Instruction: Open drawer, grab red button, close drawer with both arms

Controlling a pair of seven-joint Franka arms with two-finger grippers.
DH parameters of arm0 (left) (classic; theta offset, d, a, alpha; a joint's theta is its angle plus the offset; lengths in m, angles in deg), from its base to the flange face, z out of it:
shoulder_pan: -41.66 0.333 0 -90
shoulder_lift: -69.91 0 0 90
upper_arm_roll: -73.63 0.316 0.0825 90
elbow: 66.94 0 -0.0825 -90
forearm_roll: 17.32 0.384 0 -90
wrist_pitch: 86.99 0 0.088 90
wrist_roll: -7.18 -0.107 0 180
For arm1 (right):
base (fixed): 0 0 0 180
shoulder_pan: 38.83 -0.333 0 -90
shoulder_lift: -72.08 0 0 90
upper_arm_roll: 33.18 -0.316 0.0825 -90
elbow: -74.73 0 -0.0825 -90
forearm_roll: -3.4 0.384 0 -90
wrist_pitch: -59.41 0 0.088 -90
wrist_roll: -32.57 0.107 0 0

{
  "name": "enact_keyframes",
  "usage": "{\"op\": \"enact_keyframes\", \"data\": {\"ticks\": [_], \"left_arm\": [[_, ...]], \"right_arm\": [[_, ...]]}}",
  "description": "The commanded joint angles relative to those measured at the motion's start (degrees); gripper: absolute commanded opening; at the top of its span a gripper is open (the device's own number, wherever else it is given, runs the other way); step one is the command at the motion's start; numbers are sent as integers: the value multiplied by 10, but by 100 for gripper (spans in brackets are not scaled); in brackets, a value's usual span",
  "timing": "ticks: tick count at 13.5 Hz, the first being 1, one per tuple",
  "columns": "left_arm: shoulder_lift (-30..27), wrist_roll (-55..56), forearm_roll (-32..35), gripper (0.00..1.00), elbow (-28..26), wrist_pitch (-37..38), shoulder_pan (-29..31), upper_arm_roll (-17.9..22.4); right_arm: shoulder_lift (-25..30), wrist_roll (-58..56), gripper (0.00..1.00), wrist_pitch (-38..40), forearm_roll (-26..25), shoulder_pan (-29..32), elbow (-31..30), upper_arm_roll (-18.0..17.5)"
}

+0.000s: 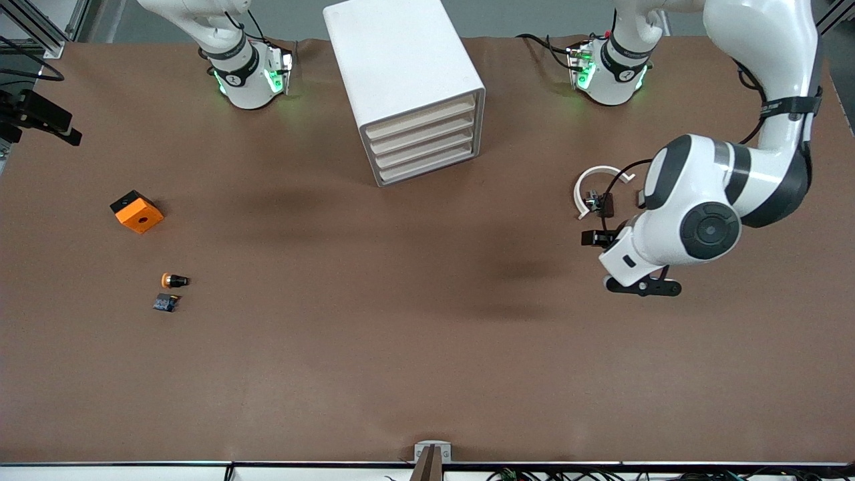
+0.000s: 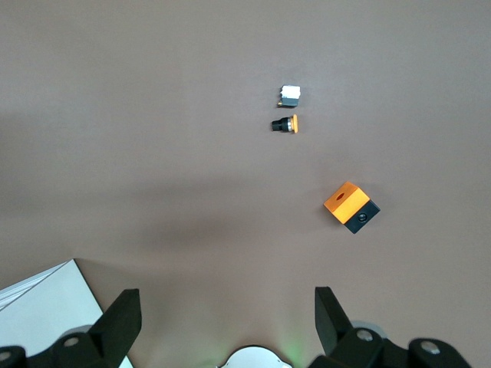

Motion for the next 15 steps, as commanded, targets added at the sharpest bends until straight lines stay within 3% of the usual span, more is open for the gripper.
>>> {"op": "enact_keyframes", "data": {"ticks": [1, 7, 11, 15], "left_arm": [[7, 25, -7, 100, 7, -5, -2, 1], [26, 207, -9, 100, 13, -11, -43, 1], [51, 315, -13, 100, 39, -9, -74, 0], [72, 602, -81, 100, 55, -5, -100, -1]], "right_arm": [[14, 8, 100, 2, 9, 0, -9, 2], [21, 8, 100, 0, 9, -6, -13, 0], [21, 16, 100, -8, 4, -45, -11, 0], [20, 14, 100, -7, 4, -35, -11, 6]]}}
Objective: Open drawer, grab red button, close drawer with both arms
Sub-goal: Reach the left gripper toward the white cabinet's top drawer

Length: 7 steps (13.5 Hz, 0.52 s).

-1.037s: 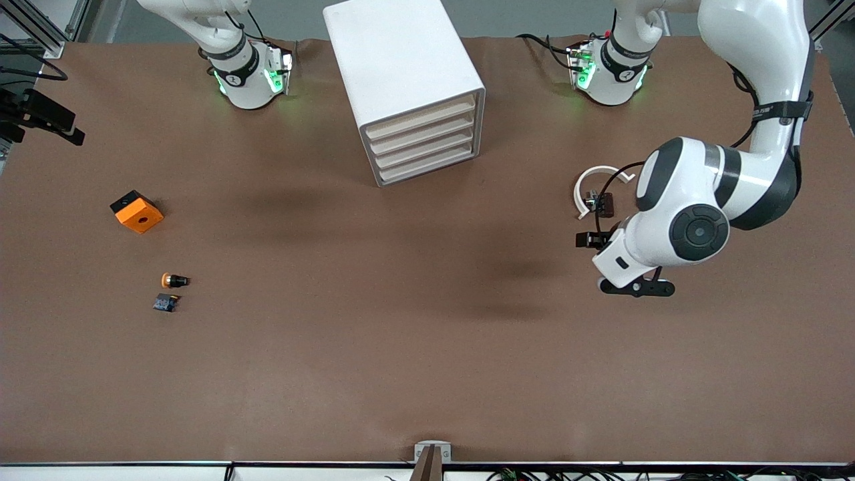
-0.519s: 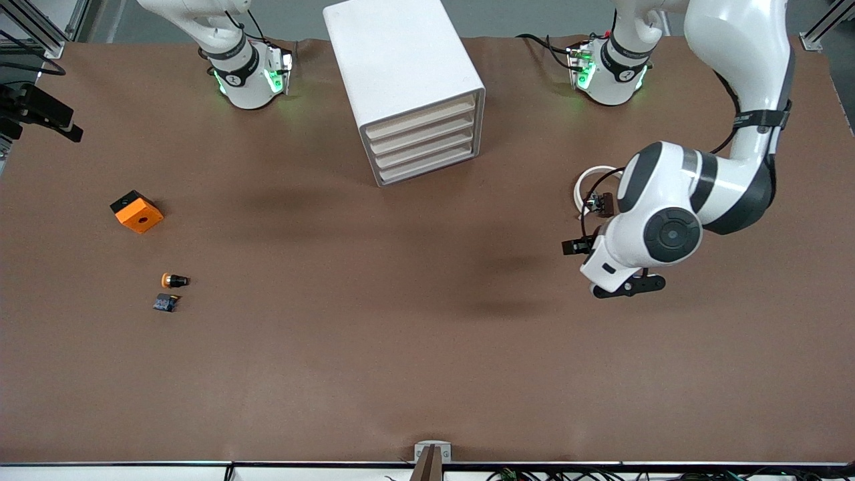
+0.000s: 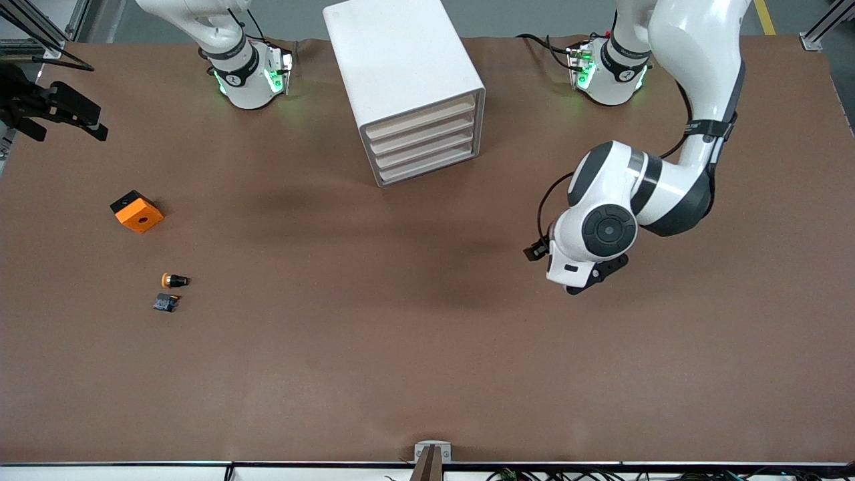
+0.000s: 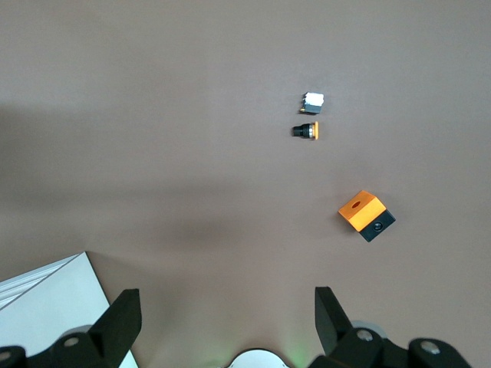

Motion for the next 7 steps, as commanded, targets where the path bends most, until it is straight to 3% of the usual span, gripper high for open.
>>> {"op": "enact_keyframes", "data": {"ticks": [1, 7], "left_arm": [[26, 123, -46, 100, 35, 9, -14, 0], [58, 265, -161, 100, 50, 12, -36, 0]], "right_arm": [[13, 4, 100, -4, 4, 6, -11, 4], [13, -73, 100, -1, 5, 51, -12, 5]]}}
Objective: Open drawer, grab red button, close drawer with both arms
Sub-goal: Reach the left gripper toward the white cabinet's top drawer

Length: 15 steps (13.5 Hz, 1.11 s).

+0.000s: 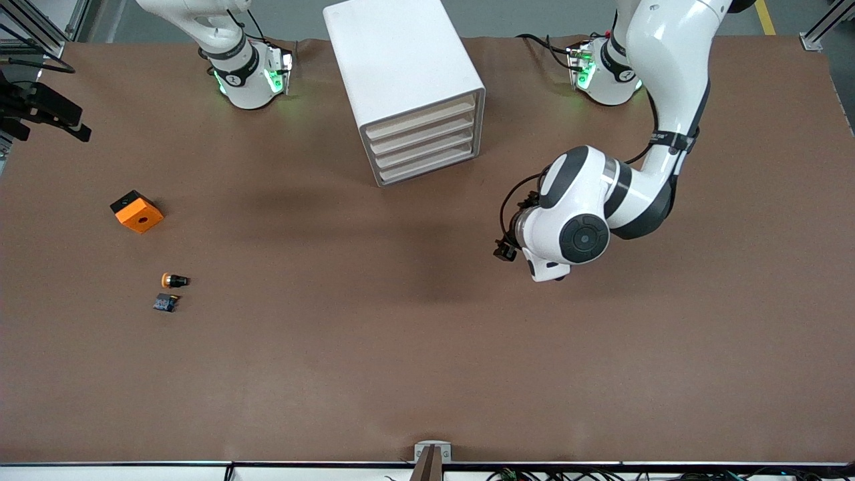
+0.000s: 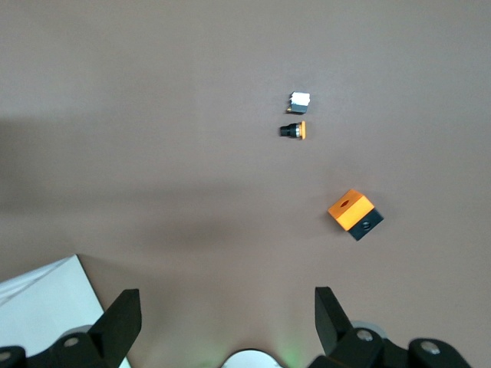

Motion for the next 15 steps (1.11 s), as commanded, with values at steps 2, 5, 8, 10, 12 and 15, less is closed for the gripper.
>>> {"op": "enact_keyframes", "data": {"ticks": [2, 5, 8, 10, 12, 15], "left_arm": [[39, 83, -69, 100, 45, 50, -4, 1], [63, 181, -114, 100, 63, 109, -11, 1], [74, 251, -167, 100, 63, 167, -10, 1], [84, 278, -196, 100, 63, 194, -9, 1], [90, 283, -208, 100, 63, 198, -10, 1], [104, 308, -227, 100, 61, 208, -11, 1]], "right_arm": [[13, -32, 100, 0, 5, 22, -11, -5], [13, -32, 100, 0, 5, 22, -12, -5], [13, -32, 100, 1, 5, 23, -12, -5], [13, -32, 100, 1, 5, 23, -12, -5], [13, -32, 100, 1, 5, 23, -13, -5], [13, -32, 100, 1, 5, 23, -13, -5]]}}
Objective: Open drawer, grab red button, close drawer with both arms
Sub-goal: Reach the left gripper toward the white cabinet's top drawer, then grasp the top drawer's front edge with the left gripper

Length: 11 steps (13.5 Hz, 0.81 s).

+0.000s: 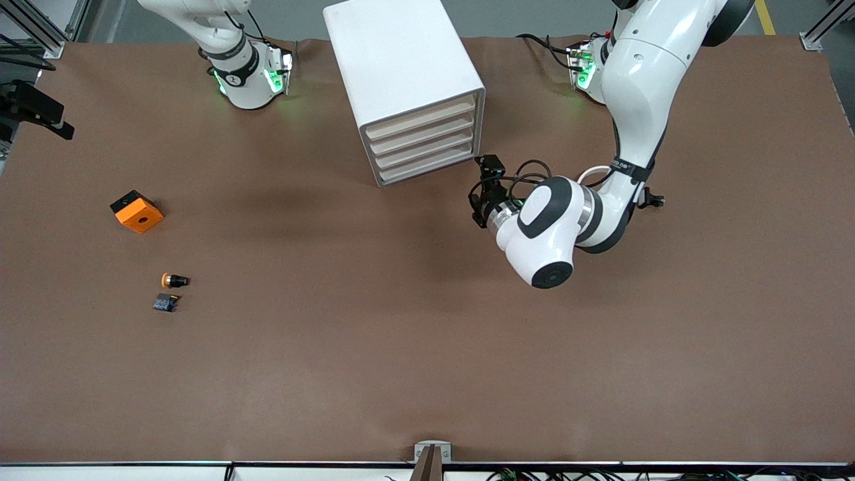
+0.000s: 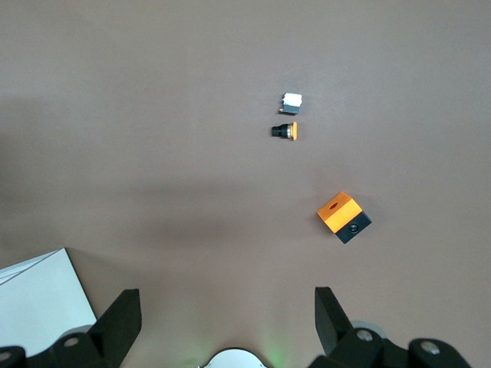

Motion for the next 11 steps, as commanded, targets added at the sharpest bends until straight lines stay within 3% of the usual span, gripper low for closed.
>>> {"op": "enact_keyframes", "data": {"ticks": [1, 5, 9, 10, 11], "left_arm": [[29, 43, -40, 100, 18, 41, -4, 1], [76, 92, -115, 100, 17, 78, -6, 0], [89, 107, -124, 100, 6, 90, -5, -8], [89, 108, -124, 95, 5, 103, -5, -10], [90, 111, -124, 82, 1, 117, -5, -12]], "right_arm": [[13, -7, 100, -1, 5, 6, -12, -3], [12, -7, 100, -2, 5, 6, -12, -4], [12, -7, 100, -5, 5, 6, -11, -4], [12, -7, 100, -4, 5, 7, -11, -3], [12, -7, 100, -4, 5, 10, -11, -3]]}}
